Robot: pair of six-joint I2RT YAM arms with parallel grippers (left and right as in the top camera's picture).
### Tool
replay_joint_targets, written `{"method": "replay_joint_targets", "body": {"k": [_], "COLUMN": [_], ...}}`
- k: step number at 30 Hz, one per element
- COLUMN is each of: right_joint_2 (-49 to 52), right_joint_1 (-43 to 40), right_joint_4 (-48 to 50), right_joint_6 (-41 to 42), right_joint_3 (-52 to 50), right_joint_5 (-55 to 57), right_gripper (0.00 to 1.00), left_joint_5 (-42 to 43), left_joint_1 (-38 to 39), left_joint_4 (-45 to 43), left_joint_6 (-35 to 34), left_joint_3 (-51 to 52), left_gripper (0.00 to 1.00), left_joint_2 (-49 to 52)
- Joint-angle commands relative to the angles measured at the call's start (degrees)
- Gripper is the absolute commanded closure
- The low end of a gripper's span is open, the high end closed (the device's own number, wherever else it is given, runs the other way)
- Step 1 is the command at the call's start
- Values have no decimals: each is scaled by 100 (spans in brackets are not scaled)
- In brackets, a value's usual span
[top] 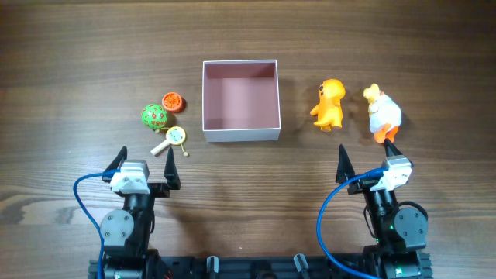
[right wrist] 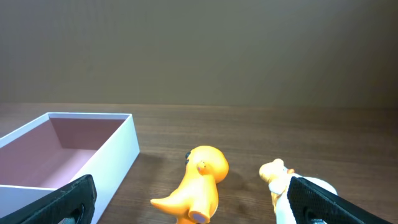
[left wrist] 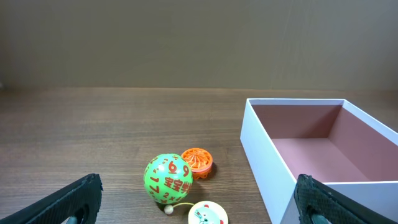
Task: Pack container
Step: 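Reach the right gripper to the orange dinosaur and grasp it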
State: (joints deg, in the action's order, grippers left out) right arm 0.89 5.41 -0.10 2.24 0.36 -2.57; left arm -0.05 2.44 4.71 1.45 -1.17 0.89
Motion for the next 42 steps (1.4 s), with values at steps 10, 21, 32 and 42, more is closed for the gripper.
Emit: {"method": "replay_joint_targets", "body": {"k": [10,21,32,42], "right_joint_2": [-46,-46,-46,-9], "right_joint_1": [-24,-24,-24,-24], "right_joint_4": [24,24,24,61], "right_joint_6": [-57,-59,-57,-59], "right_joint_3": [-7,-7,-7,278], "right_joint_5": [-11,-11,-11,-129], "right_gripper": [0,0,0,0], "left_joint_5": [68,68,68,68], "left_joint_1": [-48,-48,-48,-48], "left_joint_4": [-2,-2,-2,-2], "left_joint_6": [114,114,114,114], "left_joint_3": [59,59,59,59], "left_gripper": [0,0,0,0], "left_joint_2": [-50,-50,-50,-50]}}
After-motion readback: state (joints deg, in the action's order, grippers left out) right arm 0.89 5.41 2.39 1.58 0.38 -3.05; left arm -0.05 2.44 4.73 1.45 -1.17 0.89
